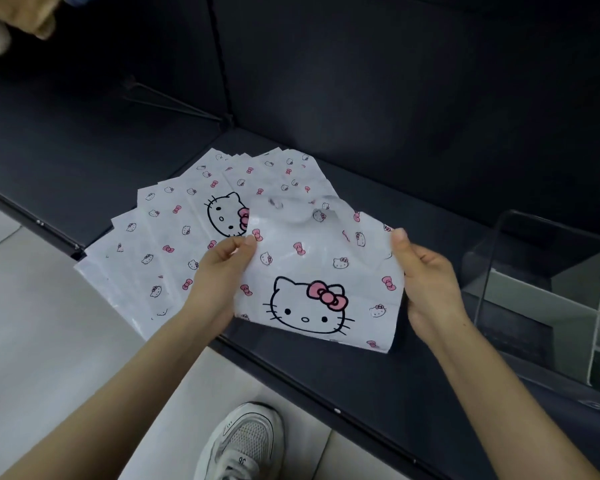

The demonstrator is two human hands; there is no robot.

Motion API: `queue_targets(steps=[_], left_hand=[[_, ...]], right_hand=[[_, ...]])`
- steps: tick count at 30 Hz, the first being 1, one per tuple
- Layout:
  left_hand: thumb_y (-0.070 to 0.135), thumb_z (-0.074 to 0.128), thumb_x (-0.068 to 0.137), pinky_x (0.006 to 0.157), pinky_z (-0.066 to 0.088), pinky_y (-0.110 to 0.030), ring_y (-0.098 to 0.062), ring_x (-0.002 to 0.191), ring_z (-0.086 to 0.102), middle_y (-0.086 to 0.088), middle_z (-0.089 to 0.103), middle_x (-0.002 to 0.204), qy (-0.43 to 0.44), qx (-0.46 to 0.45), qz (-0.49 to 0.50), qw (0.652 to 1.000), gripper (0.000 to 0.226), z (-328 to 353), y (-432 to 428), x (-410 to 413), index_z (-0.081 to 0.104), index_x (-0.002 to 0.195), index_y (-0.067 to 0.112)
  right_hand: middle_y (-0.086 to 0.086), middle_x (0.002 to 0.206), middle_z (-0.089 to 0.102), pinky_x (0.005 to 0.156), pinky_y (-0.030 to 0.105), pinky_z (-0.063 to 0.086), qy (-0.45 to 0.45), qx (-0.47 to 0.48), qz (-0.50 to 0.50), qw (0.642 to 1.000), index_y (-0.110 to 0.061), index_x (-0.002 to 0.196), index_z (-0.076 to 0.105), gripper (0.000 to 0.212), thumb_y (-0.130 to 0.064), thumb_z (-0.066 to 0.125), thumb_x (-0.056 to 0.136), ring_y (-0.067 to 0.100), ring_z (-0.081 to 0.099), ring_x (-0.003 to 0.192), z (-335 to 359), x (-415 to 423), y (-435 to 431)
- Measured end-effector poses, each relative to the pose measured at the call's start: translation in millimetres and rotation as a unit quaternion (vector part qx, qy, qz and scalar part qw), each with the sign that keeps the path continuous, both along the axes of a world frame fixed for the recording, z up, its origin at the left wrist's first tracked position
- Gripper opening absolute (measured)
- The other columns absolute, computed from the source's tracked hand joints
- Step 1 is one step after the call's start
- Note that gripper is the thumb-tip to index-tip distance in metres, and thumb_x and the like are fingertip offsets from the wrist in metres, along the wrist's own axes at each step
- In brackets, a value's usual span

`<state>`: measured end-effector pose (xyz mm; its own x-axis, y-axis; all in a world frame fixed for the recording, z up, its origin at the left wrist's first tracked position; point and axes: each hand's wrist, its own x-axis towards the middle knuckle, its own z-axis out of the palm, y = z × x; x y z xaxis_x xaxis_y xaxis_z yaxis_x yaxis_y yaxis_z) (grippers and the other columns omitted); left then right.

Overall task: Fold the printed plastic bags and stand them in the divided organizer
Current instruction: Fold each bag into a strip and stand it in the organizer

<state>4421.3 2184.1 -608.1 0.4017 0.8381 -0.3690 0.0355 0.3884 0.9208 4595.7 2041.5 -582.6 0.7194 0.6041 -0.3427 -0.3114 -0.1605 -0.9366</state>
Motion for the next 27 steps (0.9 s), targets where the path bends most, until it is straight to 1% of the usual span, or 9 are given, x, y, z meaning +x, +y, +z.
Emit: queue_targets(steps=[5,11,13,16,18,21,23,25,27], left_hand=[[0.022,0.057,0.096,0.057,0.055,-0.023,-0.011,0.064,0.066,0.004,0.071,0.073,-0.009,0.022,0.037,0.999,0.017,8,0,8,0.065,0.083,0.015],[0.024,0.061,0.094,0.069,0.049,-0.027,-0.016,0.075,0.059,-0.004,0.061,0.084,-0.013,0.100,0.003,0.995,0.013,42,20,34,0.062,0.083,0.017],[0.023,0.060,0.095,0.073,0.049,-0.032,-0.018,0.078,0.058,-0.004,0.061,0.082,-0.040,0.153,-0.007,0.987,0.011,68,30,47,0.062,0.085,0.018],[0.016,0.057,0.095,0.067,0.049,-0.024,-0.009,0.066,0.059,0.005,0.063,0.068,-0.083,0.232,-0.024,0.969,0.011,94,31,48,0.061,0.086,0.018],[0.016,0.059,0.094,0.072,0.049,-0.021,-0.008,0.067,0.060,0.010,0.065,0.066,-0.081,0.248,-0.051,0.964,0.009,90,26,36,0.061,0.085,0.019],[0.020,0.066,0.089,0.065,0.043,-0.017,-0.008,0.071,0.057,0.007,0.067,0.070,-0.017,0.216,-0.088,0.972,0.009,60,9,13,0.061,0.082,0.021],[0.014,0.063,0.091,0.054,0.038,-0.009,0.001,0.058,0.052,0.011,0.062,0.062,0.062,0.188,-0.100,0.975,0.013,33,-7,2,0.057,0.080,0.018],[0.014,0.061,0.092,0.050,0.033,-0.009,0.003,0.050,0.049,0.014,0.058,0.052,0.171,0.201,-0.126,0.956,0.019,4,-22,-9,0.052,0.076,0.017],[0.017,0.062,0.091,0.057,0.036,-0.017,-0.008,0.063,0.055,0.011,0.061,0.057,0.260,0.240,-0.144,0.924,0.018,-23,-32,-16,0.052,0.075,0.016]], right_hand=[[0.008,0.095,0.075,0.063,0.024,0.055,0.042,-0.028,0.076,0.996,-0.006,0.098,0.072,0.022,-0.024,0.064,0.088,0.021,0.072,0.084,5,-1,-11],[-0.003,0.076,0.075,0.051,0.018,0.052,-0.007,0.030,-0.046,0.998,-0.009,0.090,0.070,0.013,-0.017,0.060,0.093,0.009,0.070,0.066,30,4,3],[-0.005,0.075,0.074,0.055,0.016,0.051,-0.049,0.080,-0.071,0.993,-0.009,0.092,0.070,0.014,-0.016,0.058,0.095,0.006,0.070,0.067,48,9,10],[-0.008,0.083,0.075,0.065,0.012,0.051,-0.099,0.133,-0.068,0.984,-0.011,0.099,0.069,0.012,-0.012,0.058,0.093,0.003,0.070,0.078,64,11,6],[-0.010,0.090,0.075,0.073,0.013,0.052,-0.119,0.128,-0.047,0.984,-0.017,0.095,0.070,0.012,-0.011,0.060,0.091,0.004,0.069,0.087,57,10,-6],[-0.013,0.092,0.074,0.080,0.017,0.053,-0.135,0.020,0.004,0.991,-0.025,0.090,0.070,0.015,-0.011,0.065,0.088,0.002,0.068,0.091,25,8,-31],[-0.014,0.089,0.074,0.079,0.018,0.053,-0.139,-0.079,0.063,0.985,-0.027,0.089,0.071,0.017,-0.011,0.067,0.087,-0.001,0.068,0.087,1,1,-47],[-0.013,0.083,0.074,0.070,0.015,0.052,-0.125,-0.157,0.097,0.975,-0.025,0.086,0.072,0.015,-0.011,0.066,0.088,0.001,0.069,0.080,-21,-8,-59],[-0.006,0.072,0.073,0.066,0.027,0.053,-0.136,-0.222,0.098,0.961,-0.020,0.076,0.071,0.014,-0.019,0.066,0.088,0.011,0.070,0.075,-38,-15,-64]])
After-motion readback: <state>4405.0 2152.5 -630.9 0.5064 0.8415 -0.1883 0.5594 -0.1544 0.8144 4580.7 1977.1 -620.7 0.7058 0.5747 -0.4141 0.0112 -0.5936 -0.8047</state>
